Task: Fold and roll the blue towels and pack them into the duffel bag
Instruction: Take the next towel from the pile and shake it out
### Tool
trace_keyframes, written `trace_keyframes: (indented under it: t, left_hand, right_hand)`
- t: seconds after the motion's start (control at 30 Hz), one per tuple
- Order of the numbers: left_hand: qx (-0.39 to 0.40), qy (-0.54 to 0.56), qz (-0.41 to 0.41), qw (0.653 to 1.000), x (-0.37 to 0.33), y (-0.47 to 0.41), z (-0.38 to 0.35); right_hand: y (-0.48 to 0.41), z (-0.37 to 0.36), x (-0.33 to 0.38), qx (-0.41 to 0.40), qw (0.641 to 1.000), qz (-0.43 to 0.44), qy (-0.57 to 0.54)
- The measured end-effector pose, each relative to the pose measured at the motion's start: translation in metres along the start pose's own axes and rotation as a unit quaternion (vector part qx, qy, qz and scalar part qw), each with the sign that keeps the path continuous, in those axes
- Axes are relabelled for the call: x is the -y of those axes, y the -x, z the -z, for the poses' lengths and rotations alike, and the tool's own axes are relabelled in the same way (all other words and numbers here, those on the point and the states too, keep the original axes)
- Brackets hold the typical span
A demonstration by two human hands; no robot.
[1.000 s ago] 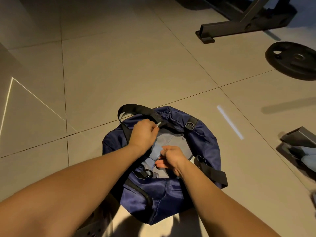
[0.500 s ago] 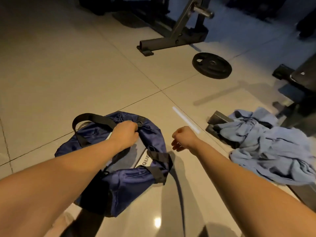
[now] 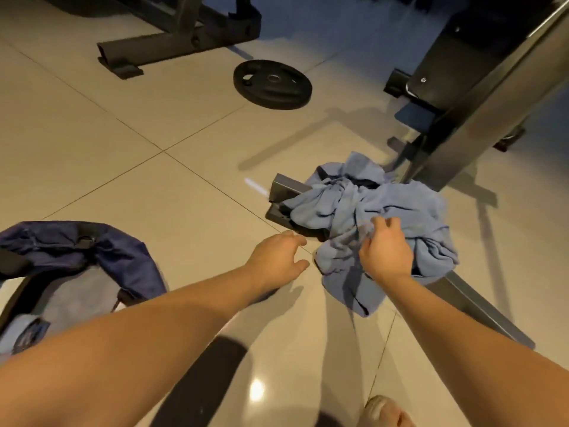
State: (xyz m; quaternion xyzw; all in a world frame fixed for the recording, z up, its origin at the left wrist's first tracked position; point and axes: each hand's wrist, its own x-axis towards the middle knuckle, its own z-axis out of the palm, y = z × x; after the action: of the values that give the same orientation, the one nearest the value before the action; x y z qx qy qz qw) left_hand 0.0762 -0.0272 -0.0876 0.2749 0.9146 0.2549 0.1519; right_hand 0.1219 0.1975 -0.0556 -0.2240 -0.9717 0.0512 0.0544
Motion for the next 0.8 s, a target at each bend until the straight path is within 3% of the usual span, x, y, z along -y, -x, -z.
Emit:
trace_keyframes:
  t: [0.07,0.2,0.37,0.5,0.67,0.8]
  left_hand:
    - [-0.013,0.026,-0.02,0.999,-0.026,-0.033,-0.009]
    - [-0.031,0.067,-0.015,0.997,-0.077,-0.094,-0.017]
    - [-0.048,0.245,0.109,0.962,-0.112,-0.146,-0.033]
    - [-0.121,0.233,0.18,0.948,-0.117,-0.156,-0.039]
    - [-0.169,0.299,0.076,0.936,-0.107,-0.129,0.009]
    - [-0.093,0.363,0.021,0.927,-0.108,-0.097,0.073]
  right_hand:
    - [-0.026,0.01,-0.033,-0.025,0.999,-0.005,-0.024]
    - [-0.064,0.008,-0.052,0.095,0.986,-0.003,-0.135]
    - [-0.081,-0.017,-0.048,0.133,0.968,-0.038,-0.211]
    - [-0.089,-0.014,-0.066,0.106,0.971,-0.054,-0.209]
    - [-0.096,0.017,-0.07,0.061,0.976,0.012,-0.21]
    - [-0.098,0.066,-0.032,0.047,0.969,0.152,-0.191]
